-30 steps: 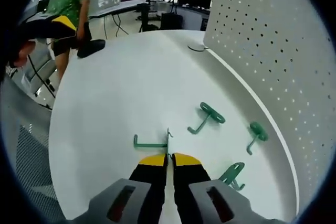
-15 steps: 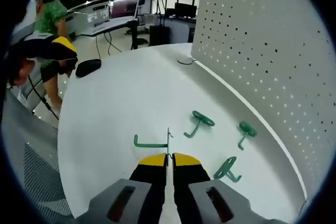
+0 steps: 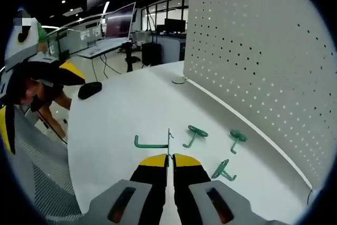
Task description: Insert the hook assembly into the mounting plate slot until the hook locks in place.
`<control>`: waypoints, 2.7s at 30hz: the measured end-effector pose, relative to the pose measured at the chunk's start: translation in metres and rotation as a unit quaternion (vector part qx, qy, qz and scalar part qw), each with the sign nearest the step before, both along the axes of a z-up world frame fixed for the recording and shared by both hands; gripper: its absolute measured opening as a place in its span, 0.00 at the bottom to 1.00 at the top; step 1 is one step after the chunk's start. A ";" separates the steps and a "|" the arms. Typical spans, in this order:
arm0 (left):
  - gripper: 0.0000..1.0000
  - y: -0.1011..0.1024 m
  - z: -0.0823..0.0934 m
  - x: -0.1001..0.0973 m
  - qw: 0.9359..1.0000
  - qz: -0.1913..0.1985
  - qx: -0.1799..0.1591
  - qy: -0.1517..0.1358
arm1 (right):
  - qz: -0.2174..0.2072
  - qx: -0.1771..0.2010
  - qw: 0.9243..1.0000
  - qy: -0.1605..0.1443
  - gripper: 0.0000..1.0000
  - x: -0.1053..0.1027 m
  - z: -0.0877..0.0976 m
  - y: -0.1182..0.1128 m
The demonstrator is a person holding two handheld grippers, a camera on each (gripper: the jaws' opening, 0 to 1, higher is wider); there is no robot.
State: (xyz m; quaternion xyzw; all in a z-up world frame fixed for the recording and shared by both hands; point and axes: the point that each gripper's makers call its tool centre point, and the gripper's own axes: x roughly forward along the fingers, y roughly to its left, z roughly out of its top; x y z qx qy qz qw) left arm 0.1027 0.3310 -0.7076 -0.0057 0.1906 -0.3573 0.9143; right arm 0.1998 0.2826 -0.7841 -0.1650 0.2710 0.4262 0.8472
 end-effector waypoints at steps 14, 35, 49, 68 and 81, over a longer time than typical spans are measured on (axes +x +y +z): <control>0.75 -0.005 0.027 -0.005 0.998 0.033 -0.047 -0.020 | -0.010 0.053 0.998 -0.023 0.02 -0.017 0.034 -0.005; 0.69 -0.038 0.035 -0.016 0.991 0.043 -0.119 0.037 | -0.023 0.121 0.990 -0.066 0.02 -0.044 0.080 -0.022; 0.66 -0.054 0.054 -0.011 0.980 0.050 -0.192 0.031 | -0.027 0.177 0.980 -0.082 0.02 -0.056 0.104 -0.030; 0.48 -0.044 0.067 -0.001 0.979 0.041 -0.199 0.032 | -0.001 0.219 0.970 -0.111 0.02 -0.064 0.127 -0.030; 0.40 -0.037 0.076 0.008 0.981 0.012 -0.190 0.029 | 0.013 0.225 0.968 -0.113 0.02 -0.071 0.134 -0.020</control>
